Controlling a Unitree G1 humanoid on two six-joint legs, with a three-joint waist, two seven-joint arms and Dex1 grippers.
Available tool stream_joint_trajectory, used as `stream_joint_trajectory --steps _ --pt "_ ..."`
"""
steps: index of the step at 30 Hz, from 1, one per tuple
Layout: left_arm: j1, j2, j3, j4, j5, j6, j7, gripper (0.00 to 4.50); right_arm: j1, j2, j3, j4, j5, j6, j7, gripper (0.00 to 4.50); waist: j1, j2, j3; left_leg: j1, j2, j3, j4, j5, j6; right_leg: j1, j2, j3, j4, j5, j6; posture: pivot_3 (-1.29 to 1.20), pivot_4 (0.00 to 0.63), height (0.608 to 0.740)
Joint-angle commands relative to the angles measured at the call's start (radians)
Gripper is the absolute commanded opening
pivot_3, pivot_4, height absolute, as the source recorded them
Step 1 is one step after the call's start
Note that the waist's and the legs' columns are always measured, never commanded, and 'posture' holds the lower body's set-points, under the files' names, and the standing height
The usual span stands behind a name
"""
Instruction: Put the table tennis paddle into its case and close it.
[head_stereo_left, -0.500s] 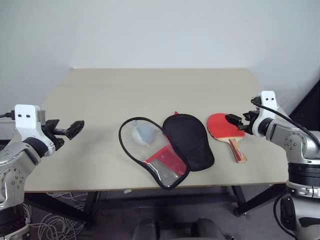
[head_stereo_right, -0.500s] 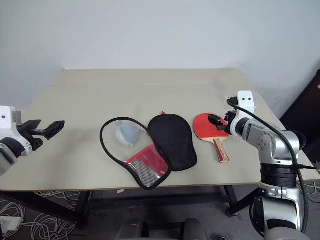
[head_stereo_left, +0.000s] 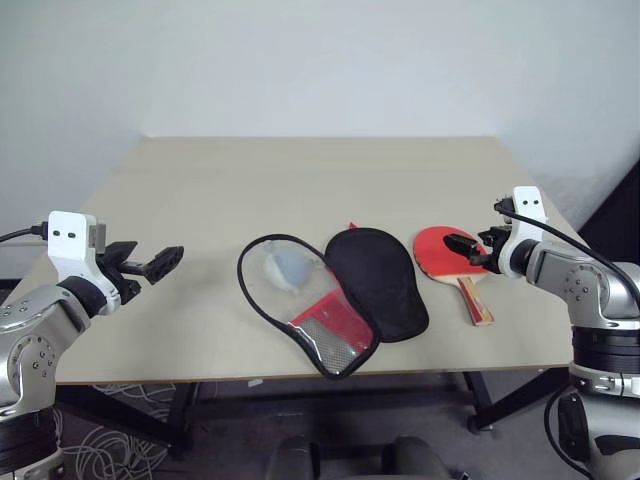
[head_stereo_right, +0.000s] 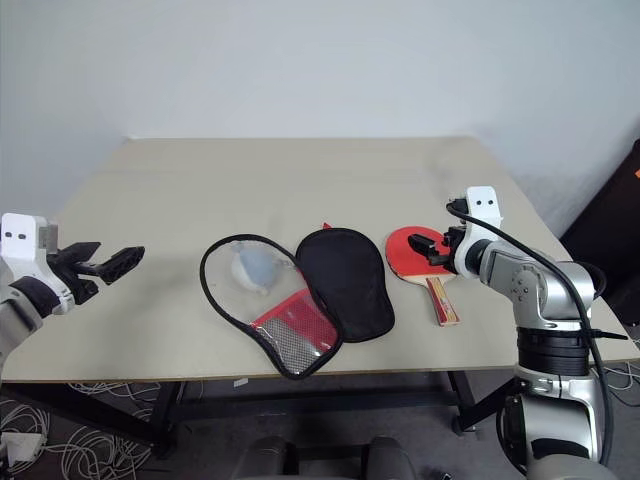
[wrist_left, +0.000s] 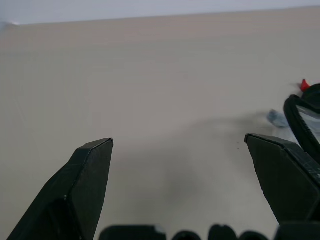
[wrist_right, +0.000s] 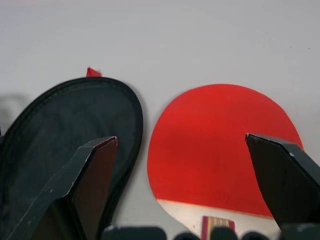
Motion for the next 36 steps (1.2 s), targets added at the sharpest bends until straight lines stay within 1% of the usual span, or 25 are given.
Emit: stream_joint_trajectory --steps 1,5,10,13,18,23,26,30,36 --pt "-0.018 0.022 -0.032 -0.02 0.002 -0.052 -0.082 4.5 -0.036 -0.046 0.009 -0.029 0.004 -0.011 0.043 4.46 -0.001 0.0 0.0 0.0 0.0 0.0 0.0 0.0 0.0 0.0 0.0 0.0 0.0 0.0 0.0 0.0 0.0 0.74" --pt "-0.054 0.044 -0.096 -0.016 0.005 -0.067 -0.165 4.5 -0.044 -0.099 0.045 -0.012 -0.001 -0.03 0.112 4.46 -0.002 0.0 0.0 0.0 0.0 0.0 0.0 0.0 0.0 0.0 0.0 0.0 0.0 0.0 0.0 0.0 0.0 0.74" --pt "-0.126 0.075 -0.183 0.058 0.049 -0.139 -0.276 4.5 -0.054 -0.136 0.121 -0.014 -0.001 -0.053 0.206 4.46 -0.002 0.0 0.0 0.0 0.0 0.0 0.0 0.0 0.0 0.0 0.0 0.0 0.0 0.0 0.0 0.0 0.0 0.74" --pt "-0.156 0.079 -0.207 0.083 0.05 -0.155 -0.326 4.5 -0.052 -0.164 0.154 -0.025 -0.011 -0.072 0.25 4.46 -0.002 0.0 0.0 0.0 0.0 0.0 0.0 0.0 0.0 0.0 0.0 0.0 0.0 0.0 0.0 0.0 0.0 0.74" --pt "-0.19 0.085 -0.231 0.123 0.074 -0.182 -0.367 4.5 -0.026 -0.205 0.175 -0.069 -0.005 -0.035 0.281 4.46 -0.001 0.0 0.0 0.0 0.0 0.0 0.0 0.0 0.0 0.0 0.0 0.0 0.0 0.0 0.0 0.0 0.0 0.74" --pt "-0.176 0.068 -0.213 0.069 0.055 -0.166 -0.376 4.5 0.015 -0.214 0.192 -0.066 -0.033 -0.037 0.265 4.46 0.0 -0.001 0.0 0.0 0.0 0.0 0.0 0.0 0.0 0.0 0.0 0.0 0.0 0.0 0.0 0.0 0.0 0.74" --pt "-0.169 0.06 -0.211 0.05 0.057 -0.162 -0.366 4.5 0.046 -0.194 0.203 -0.05 -0.058 -0.036 0.23 4.46 0.0 0.0 0.0 0.0 0.0 0.0 0.001 0.0 0.0 0.0 0.0 0.0 0.0 0.0 0.0 0.0 0.0 0.74" --pt "-0.155 0.057 -0.201 0.032 0.054 -0.155 -0.359 4.5 0.083 -0.145 0.19 -0.021 -0.093 -0.039 0.155 4.46 0.0 0.0 0.0 0.0 0.0 0.0 0.0 0.0 0.0 0.0 0.0 0.0 0.0 0.0 0.0 0.0 0.0 0.74" --pt "-0.151 0.052 -0.196 0.022 0.047 -0.149 -0.353 4.5 0.117 -0.033 0.165 -0.005 -0.126 -0.013 0.03 4.46 -0.001 0.0 0.0 0.0 0.0 0.0 0.0 0.0 0.0 0.0 0.001 0.0 0.0 0.0 0.0 0.0 0.0 0.74"
